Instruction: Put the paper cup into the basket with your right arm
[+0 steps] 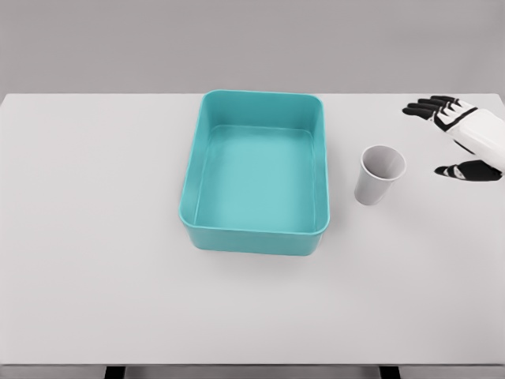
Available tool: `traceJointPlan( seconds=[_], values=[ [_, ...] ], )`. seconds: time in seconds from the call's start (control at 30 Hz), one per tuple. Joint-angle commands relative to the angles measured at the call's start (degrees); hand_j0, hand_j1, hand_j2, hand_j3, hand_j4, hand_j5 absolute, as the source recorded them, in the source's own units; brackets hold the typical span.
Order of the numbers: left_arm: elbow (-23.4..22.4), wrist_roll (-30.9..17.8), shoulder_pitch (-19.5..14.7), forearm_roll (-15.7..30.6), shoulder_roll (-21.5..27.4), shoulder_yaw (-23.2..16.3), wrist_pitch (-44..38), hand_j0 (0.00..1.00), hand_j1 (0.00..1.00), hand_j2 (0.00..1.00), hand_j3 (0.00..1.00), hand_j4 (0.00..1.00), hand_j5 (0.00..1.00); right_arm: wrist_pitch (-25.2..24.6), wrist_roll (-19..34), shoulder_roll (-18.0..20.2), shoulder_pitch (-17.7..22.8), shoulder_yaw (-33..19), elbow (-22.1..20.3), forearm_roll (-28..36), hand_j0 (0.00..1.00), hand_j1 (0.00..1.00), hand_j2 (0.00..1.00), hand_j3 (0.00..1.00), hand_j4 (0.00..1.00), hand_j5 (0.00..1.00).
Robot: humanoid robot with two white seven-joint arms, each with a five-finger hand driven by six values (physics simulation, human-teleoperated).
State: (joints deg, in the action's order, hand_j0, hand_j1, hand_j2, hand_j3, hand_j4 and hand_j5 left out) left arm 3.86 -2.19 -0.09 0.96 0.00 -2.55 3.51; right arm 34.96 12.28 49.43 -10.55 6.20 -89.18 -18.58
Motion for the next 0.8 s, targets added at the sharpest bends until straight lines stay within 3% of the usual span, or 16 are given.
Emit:
traceJointPlan(
  seconds=[0.0, 0.13, 0.2, 0.23, 0.27, 0.3, 0.33, 0.37, 0.43, 0.77],
  values=[
    [0.0, 0.0, 0.0, 0.0, 0.0, 0.0, 0.0, 1.00, 1.00, 1.00, 1.00, 1.00, 1.00, 0.0, -0.1, 0.3, 0.1, -0.2, 0.6, 0.2, 1.00, 1.00, 1.00, 1.00, 1.00, 1.00],
    [0.0, 0.0, 0.0, 0.0, 0.0, 0.0, 0.0, 1.00, 1.00, 1.00, 1.00, 1.00, 1.00, 0.0, -0.1, 0.2, -0.4, -0.2, 1.6, 0.5, 1.00, 1.00, 1.00, 1.00, 1.00, 1.00],
    [0.0, 0.0, 0.0, 0.0, 0.0, 0.0, 0.0, 1.00, 1.00, 1.00, 1.00, 1.00, 1.00, 0.0, -0.2, -0.4, -0.2, -0.1, 6.2, 2.8, 1.00, 1.00, 1.00, 1.00, 1.00, 1.00],
    [0.0, 0.0, 0.0, 0.0, 0.0, 0.0, 0.0, 1.00, 1.00, 1.00, 1.00, 1.00, 1.00, 0.0, -0.2, 0.2, -0.4, 1.0, 8.4, 7.3, 1.00, 1.00, 1.00, 1.00, 1.00, 1.00],
    [0.0, 0.0, 0.0, 0.0, 0.0, 0.0, 0.0, 1.00, 1.00, 1.00, 1.00, 1.00, 1.00, 0.0, -0.2, 0.8, -0.7, 6.5, 11.6, 16.5, 1.00, 1.00, 1.00, 1.00, 1.00, 1.00],
    [0.0, 0.0, 0.0, 0.0, 0.0, 0.0, 0.0, 1.00, 1.00, 1.00, 1.00, 1.00, 1.00, 0.0, 0.0, 2.2, -1.4, 14.8, 14.1, 31.2, 1.00, 1.00, 1.00, 1.00, 1.00, 1.00],
    [0.0, 0.0, 0.0, 0.0, 0.0, 0.0, 0.0, 1.00, 1.00, 1.00, 1.00, 1.00, 1.00, 0.0, -0.1, 2.5, -1.7, 19.4, 14.9, 38.6, 1.00, 1.00, 1.00, 1.00, 1.00, 1.00],
    [0.0, 0.0, 0.0, 0.0, 0.0, 0.0, 0.0, 1.00, 1.00, 1.00, 1.00, 1.00, 1.00, 0.0, -0.1, 2.8, -1.8, 20.7, 14.9, 41.9, 1.00, 1.00, 1.00, 1.00, 1.00, 1.00],
    [0.0, 0.0, 0.0, 0.0, 0.0, 0.0, 0.0, 1.00, 1.00, 1.00, 1.00, 1.00, 1.00, 0.0, -0.1, 4.3, -1.5, 22.0, 15.0, 42.0, 1.00, 1.00, 1.00, 1.00, 1.00, 1.00],
    [0.0, 0.0, 0.0, 0.0, 0.0, 0.0, 0.0, 1.00, 1.00, 1.00, 1.00, 1.00, 1.00, 0.0, -0.4, 2.9, -1.8, 25.0, 15.2, 47.3, 1.00, 1.00, 1.00, 1.00, 1.00, 1.00]
  ],
)
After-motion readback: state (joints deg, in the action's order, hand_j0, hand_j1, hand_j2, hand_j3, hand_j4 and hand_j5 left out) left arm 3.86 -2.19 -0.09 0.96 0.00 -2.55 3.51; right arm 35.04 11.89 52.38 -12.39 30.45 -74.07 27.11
